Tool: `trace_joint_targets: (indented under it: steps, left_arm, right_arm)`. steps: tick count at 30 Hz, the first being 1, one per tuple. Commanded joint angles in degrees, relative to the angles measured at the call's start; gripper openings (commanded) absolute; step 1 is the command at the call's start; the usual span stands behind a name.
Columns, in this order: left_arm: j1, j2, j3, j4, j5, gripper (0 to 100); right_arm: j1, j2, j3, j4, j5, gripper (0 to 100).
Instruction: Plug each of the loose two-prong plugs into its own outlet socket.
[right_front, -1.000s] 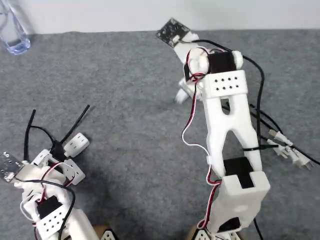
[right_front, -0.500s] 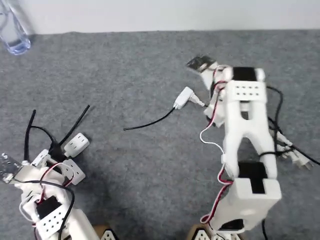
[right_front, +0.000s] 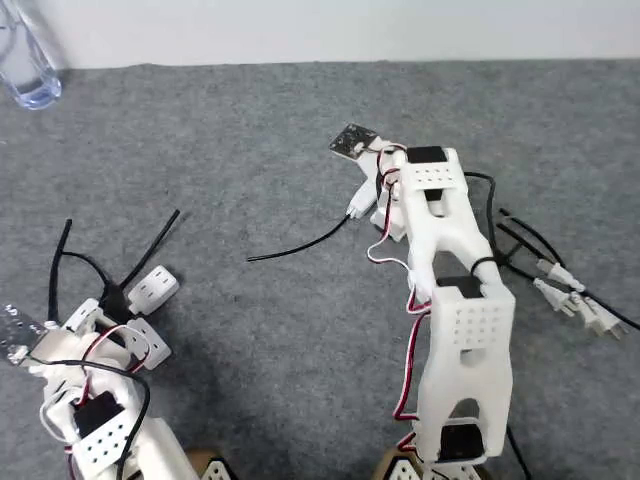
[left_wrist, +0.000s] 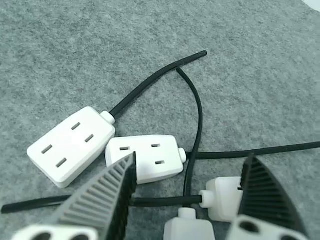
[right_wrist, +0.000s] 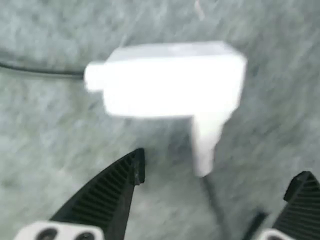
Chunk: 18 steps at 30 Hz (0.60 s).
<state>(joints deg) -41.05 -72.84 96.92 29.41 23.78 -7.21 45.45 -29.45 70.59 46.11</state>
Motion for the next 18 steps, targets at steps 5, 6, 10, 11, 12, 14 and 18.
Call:
trace_joint_targets:
  steps: [5, 6, 10, 11, 12, 14, 18]
  left_arm:
    - [0.5, -0.1, -0.3, -1.1, -0.3, 32]
    - [0.5, -0.1, -0.3, -1.1, -0.3, 32]
    - [0.5, -0.1, -0.3, -1.1, -0.2, 32]
    - [0.5, -0.1, -0.3, -1.1, -0.2, 32]
    - [0.5, -0.1, -0.3, -1.1, -0.2, 32]
    - [0.5, -0.1, -0.3, -1.1, -0.2, 32]
    - [0.5, -0.1, -0.3, -1.1, -0.2, 32]
  right_arm:
    - [-0.5, 10.2, -23.6, 8.1, 7.8, 38.7]
    - [-0.6, 11.7, -25.8, 8.9, 8.7, 34.8]
    - [-0.7, 17.7, -33.4, 9.9, 9.7, 11.3]
    - [-0.7, 19.1, -35.3, 9.8, 9.8, 6.9]
    - [-0.7, 20.4, -37.3, 9.9, 9.8, 4.8]
    - [-0.7, 22.4, -40.4, 10.5, 9.8, 4.8]
    - [-0.9, 25.0, -46.2, 12.4, 10.0, 0.9]
